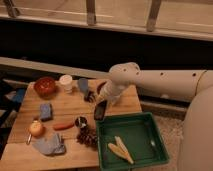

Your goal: Wipe tray with eraser

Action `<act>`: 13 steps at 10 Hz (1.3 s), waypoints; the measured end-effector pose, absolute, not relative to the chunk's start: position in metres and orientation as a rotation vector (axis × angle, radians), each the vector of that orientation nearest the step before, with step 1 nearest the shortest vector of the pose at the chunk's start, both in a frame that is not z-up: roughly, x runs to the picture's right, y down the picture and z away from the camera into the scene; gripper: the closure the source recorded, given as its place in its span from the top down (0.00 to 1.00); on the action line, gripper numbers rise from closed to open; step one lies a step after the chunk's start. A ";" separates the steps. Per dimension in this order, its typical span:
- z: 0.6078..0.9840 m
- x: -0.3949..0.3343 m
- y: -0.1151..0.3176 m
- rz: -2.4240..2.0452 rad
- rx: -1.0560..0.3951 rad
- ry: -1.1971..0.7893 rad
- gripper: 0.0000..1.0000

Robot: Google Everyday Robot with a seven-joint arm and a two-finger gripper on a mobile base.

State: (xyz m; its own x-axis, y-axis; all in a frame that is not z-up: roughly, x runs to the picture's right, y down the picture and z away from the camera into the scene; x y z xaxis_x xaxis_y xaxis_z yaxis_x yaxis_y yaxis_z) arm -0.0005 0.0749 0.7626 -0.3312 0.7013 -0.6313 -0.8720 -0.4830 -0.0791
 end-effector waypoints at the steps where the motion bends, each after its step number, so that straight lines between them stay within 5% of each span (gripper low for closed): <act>1: 0.762 -0.003 0.075 1.951 -0.752 0.335 0.09; 6: 0.766 0.014 0.070 2.022 -0.684 0.361 0.09; 13: 0.735 0.168 0.091 2.342 -0.474 0.414 0.09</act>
